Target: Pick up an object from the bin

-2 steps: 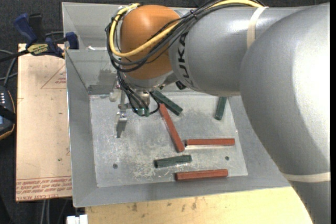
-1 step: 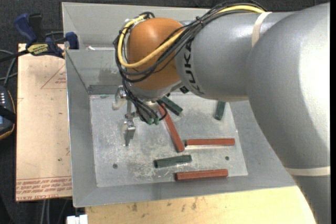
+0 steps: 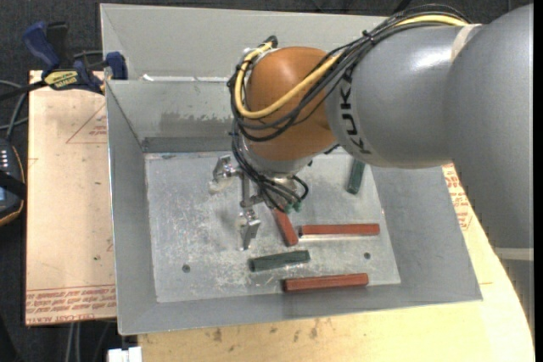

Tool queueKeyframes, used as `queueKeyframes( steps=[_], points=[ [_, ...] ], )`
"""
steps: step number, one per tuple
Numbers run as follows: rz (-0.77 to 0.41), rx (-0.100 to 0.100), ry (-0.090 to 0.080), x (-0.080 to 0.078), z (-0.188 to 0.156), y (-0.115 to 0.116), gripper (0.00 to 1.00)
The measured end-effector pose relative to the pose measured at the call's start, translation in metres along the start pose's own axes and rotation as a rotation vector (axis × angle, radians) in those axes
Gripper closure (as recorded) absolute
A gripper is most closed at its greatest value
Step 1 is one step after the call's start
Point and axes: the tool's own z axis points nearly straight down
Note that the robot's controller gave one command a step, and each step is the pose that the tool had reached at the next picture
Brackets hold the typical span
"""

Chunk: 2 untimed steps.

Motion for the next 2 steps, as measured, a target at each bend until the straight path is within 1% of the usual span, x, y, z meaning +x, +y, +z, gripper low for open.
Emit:
queueKeyframes(
  steps=[1, 2],
  points=[
    [0.028, 0.001, 0.001, 0.026, -0.013, -0.011, 0.00],
    [-0.126, 0.002, -0.008, 0.024, 0.023, -0.021, 0.00]
  ],
)
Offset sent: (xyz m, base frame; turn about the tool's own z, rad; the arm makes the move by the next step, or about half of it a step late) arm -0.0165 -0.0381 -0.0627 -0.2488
